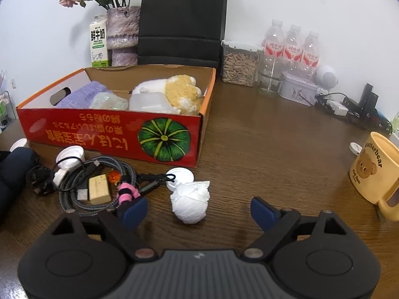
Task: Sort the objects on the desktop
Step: 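Grasp the white bottle cap with the left gripper while the right grasps the white tissue ball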
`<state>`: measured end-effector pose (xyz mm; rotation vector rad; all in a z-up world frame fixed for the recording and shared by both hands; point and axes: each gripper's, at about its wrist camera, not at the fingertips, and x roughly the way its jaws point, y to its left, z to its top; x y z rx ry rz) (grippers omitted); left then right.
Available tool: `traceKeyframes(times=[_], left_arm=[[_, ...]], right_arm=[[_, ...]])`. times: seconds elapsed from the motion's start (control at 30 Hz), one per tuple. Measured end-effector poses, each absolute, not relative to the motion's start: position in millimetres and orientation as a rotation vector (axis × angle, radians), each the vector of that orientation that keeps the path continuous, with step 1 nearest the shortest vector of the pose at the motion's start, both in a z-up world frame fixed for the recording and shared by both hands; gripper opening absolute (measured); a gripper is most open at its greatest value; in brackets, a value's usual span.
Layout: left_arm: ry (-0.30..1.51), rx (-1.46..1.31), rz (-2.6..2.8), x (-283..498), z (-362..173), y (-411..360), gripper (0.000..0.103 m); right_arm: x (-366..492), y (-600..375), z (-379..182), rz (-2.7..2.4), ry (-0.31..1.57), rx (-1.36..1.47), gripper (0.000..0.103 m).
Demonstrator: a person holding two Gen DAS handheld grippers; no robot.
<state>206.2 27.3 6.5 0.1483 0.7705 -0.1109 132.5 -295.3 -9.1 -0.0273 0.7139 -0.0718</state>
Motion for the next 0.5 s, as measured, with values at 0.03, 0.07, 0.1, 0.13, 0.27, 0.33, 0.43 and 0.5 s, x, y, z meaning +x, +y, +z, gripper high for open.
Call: traceKeyframes(times=[0.03,0.07,0.1,0.13,0.27,0.33,0.43,0.5], left_arm=[[0.772,0.147,-0.112,207.5,5.8,26.8,0.101],[0.772,0.148,-0.111,208.9,5.5,26.4,0.101],[0.773,0.149,-0.111,210.8,5.0,25.5,0.101],[0.774,0.148,-0.110,212.3,4.5,25.3,0.101],[0.777,0.139,-0.110,217.9,3.3,25.8,0.101],[0.776,0.133,-0.113,220.2,2.9,26.4,0.100],[0.769,0.127,-0.121,223.5,2.6,26.3,0.096],[0.763,0.123,-0.131,225.1,2.3,25.6,0.093]], right_arm=[[133.6,-296.0,-9.9,-0.071,0.715,-0.023,0.087],[134.9,-296.6,-10.6,-0.069,0.717,-0.018,0.086],[136.2,-296.9,-11.3,-0.067,0.718,-0.015,0.086],[137.4,-297.2,-12.0,-0.066,0.719,-0.013,0.086],[141.4,-297.2,-14.2,-0.053,0.723,-0.007,0.080],[142.8,-297.1,-14.9,-0.045,0.725,-0.005,0.079],[143.5,-297.0,-15.4,-0.034,0.728,0.002,0.071],[143.6,-296.7,-15.7,-0.024,0.729,0.008,0.061]])
